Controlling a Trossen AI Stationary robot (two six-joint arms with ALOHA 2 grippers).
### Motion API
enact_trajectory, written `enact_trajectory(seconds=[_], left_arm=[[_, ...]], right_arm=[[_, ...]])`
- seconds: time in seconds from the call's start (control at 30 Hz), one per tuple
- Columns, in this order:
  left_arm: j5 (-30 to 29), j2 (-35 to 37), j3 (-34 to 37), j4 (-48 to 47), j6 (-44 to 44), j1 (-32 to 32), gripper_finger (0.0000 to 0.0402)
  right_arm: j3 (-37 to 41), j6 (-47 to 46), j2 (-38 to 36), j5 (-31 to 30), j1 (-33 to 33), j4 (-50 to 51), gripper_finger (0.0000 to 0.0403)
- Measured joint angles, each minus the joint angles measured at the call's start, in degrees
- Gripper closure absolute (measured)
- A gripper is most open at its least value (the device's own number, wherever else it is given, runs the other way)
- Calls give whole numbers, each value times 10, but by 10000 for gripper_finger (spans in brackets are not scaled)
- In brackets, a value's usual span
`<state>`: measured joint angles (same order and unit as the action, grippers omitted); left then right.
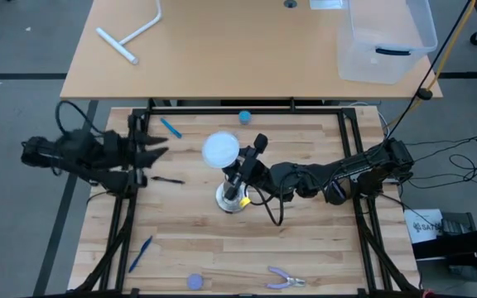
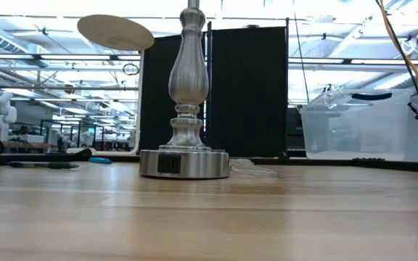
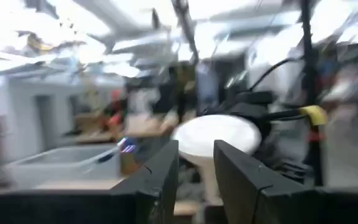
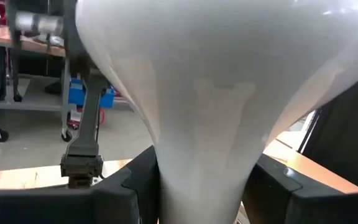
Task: Screw lightbulb
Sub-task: Insert the lightbulb into the lamp
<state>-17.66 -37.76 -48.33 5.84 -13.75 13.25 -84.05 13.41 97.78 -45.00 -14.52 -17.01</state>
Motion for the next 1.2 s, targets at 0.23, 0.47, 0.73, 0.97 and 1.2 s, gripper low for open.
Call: enact_trajectory(seconds=[0.23,0.47,0.73,0.97,1.2], left_arm=[[-15,-165,-226,-243,-30,-1,295],[-15,-260,-388,-355,-38,-1,346],[-93,-267,-424,-414,-48,9,377],[-147,-224,-447,-476,-10,44,378],[-150,-202,-447,-504,25,71,378]], right_arm=[[3,0,3,-1,0,7,232],[2,-1,2,-1,0,5,232],[2,7,2,0,-4,12,232],[1,29,2,0,-10,11,232],[1,34,1,1,-9,9,232]])
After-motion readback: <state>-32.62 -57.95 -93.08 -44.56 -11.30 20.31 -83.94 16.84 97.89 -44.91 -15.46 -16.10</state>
